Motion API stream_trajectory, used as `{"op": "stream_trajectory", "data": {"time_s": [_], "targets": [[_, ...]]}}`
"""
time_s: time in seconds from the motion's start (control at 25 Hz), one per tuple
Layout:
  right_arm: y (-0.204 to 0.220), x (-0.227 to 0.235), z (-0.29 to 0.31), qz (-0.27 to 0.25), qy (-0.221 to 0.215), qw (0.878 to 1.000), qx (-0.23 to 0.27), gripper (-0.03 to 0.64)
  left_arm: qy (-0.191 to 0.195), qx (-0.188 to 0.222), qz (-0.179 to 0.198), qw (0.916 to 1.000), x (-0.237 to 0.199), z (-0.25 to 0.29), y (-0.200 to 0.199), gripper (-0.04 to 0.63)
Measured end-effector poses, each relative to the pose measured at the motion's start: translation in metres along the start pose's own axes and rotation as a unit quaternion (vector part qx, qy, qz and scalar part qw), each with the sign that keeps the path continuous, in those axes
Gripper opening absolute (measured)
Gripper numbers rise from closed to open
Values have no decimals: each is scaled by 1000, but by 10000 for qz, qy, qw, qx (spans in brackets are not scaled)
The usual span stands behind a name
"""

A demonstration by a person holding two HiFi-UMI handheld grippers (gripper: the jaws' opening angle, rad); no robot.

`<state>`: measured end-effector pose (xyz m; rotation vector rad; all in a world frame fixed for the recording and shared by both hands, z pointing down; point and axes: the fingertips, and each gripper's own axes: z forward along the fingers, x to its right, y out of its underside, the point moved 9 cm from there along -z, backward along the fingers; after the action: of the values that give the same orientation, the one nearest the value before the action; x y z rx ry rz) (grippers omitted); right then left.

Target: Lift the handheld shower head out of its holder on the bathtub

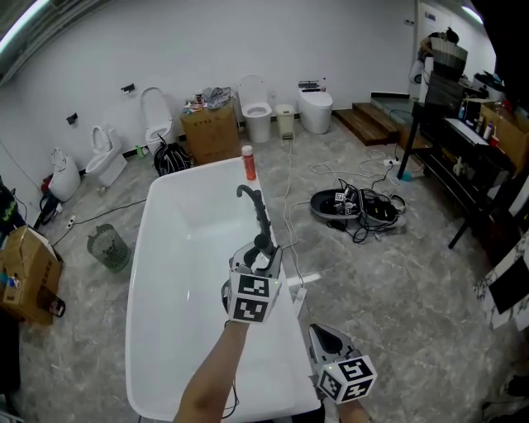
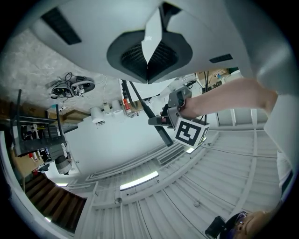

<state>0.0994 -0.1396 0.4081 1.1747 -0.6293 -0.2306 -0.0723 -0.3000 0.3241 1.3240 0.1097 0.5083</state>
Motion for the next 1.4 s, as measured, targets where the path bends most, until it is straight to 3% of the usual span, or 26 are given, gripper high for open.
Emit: {"op": "stream_trajectory", "data": {"time_s": [0.6,1.4], "targets": [[5,-69,-38,-169,-210,9995,157,6,7,336,150,9993,8,-92,-24,152],[1,-86,-61,-443,-343,9982,223,5,-20,385,252,9989,19,-118,-35,152]]}}
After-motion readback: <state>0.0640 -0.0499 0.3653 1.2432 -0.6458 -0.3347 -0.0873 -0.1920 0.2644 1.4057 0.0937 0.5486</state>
